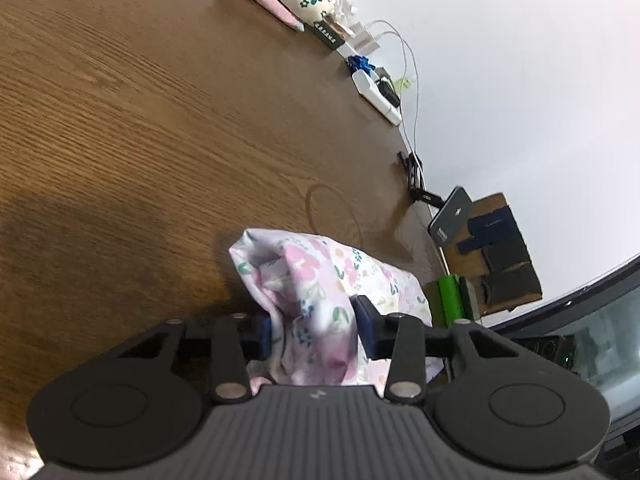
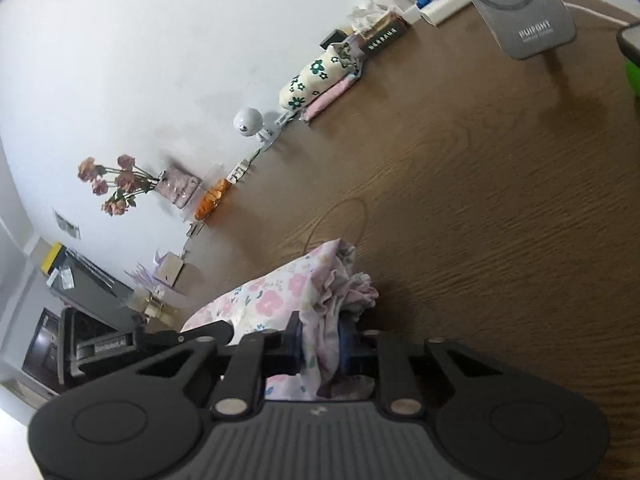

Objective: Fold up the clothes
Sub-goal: 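Carry the rolled dress with both tools toward the stack of folded clothes, then lower the rolled dress onto the clothes stack and open both tools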

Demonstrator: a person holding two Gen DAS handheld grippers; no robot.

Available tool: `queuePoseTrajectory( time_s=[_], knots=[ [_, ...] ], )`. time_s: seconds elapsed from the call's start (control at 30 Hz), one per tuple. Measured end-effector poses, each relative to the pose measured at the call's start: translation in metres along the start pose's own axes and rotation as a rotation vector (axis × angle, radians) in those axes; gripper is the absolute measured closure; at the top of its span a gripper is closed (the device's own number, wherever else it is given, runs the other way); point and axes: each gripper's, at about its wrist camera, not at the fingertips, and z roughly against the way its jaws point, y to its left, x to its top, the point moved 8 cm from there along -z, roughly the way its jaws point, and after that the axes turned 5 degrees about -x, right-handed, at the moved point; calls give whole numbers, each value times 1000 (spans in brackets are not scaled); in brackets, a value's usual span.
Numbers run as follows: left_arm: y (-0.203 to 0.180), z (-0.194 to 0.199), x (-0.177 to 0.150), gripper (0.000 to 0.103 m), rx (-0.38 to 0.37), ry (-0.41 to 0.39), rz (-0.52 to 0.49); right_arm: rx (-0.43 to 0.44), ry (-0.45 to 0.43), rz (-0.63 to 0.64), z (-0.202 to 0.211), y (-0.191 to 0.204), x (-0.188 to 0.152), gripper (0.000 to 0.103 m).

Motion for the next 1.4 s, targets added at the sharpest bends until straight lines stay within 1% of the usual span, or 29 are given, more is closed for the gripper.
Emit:
queuePoseTrajectory(
  time_s=[0.03, 0.07, 0.1, 0.13, 0.17, 0.2, 0.27, 0.37, 0.43, 0.47, 0.53, 0.57, 0.67, 0.73, 0.77, 0.8, 0.83, 0.87, 0.9, 0.93, 0.97, 1.0, 1.03, 1.07, 1.1, 1.13, 1.23, 1.3, 1.4],
  knots=[
    [1, 3, 1, 53, 2, -6, 8, -1, -1, 1, 1, 0, 0, 86],
    [1, 9, 2, 48, 7, -15, 4, -9, -17, 11, 7, 1, 1, 79],
    [-1, 15, 2, 37, 12, -23, -6, -17, -32, 20, 13, 2, 2, 67],
    [-3, 21, 2, 32, 16, -31, -17, -25, -47, 30, 19, 4, 3, 57],
    [-5, 27, 3, 32, 20, -38, -28, -27, -66, 44, 26, 5, 4, 42],
    [-7, 33, 3, 32, 24, -46, -38, -24, -87, 56, 32, 7, 6, 37],
    [-9, 33, 2, 30, 33, -36, -33, -4, -105, 60, 36, 10, 9, 37],
    [-9, 21, 0, 30, 54, -7, -27, -12, -71, 46, 21, 9, 11, 38],
    [-8, 15, 1, 30, 60, 1, -28, -39, -29, 22, 5, 4, 9, 56],
    [-9, 12, 2, 32, 66, 10, -39, -33, -10, 5, -1, 2, 8, 71],
    [-10, 8, 4, 62, 77, 27, -63, -4, -9, -29, -7, 0, 9, 82],
    [-9, 5, 5, 63, 80, 34, -67, 8, -2, -34, -9, 1, 9, 87],
    [-4, 5, 10, 60, 78, 25, -28, 15, 16, -76, -10, -2, 10, 86],
    [-3, 10, 9, 44, 92, 8, -25, -5, -4, -60, -4, 0, 11, 76],
    [-4, 13, 8, 39, 97, 7, -36, -26, -22, -43, 0, 1, 11, 61],
    [-7, 15, 5, 30, 98, 11, -56, -59, -45, 9, 5, 6, 11, 43],
    [-10, 17, 3, 24, 98, 12, -74, -80, -52, 66, 7, 13, 10, 40],
    [-12, 18, 1, 23, 95, 15, -87, -91, -53, 122, 8, 19, 8, 39],
    [-13, 18, -1, 25, 92, 23, -95, -97, -48, 150, 7, 23, 7, 39],
    [-13, 16, -2, 33, 90, 31, -103, -95, -27, 149, 3, 24, 5, 40],
    [-13, 14, -3, 41, 94, 35, -107, -94, -8, 149, -2, 24, 3, 44],
    [-12, 12, -3, 54, 93, 41, -108, -99, -2, 153, -6, 24, 1, 56],
    [-11, 10, -3, 63, 88, 49, -109, -103, 5, 157, -10, 24, -1, 67],
    [-10, 9, -3, 67, 82, 57, -109, -100, 13, 157, -12, 25, -2, 73],
    [-9, 7, -2, 72, 75, 60, -103, -92, 25, 148, -15, 25, -2, 83],
    [-6, 6, 1, 77, 64, 59, -85, -74, 34, 130, -18, 25, -2, 89],
    [-5, 6, 18, 82, -1, 59, -13, -10, 32, 66, -19, 27, 9, 93],
    [-14, 8, 37, 82, -40, 50, -13, 36, 25, 34, -17, 31, 23, 93],
    [-33, 14, 75, 82, -98, 24, -38, 95, 1, 19, -14, 49, 58, 93]
  ],
)
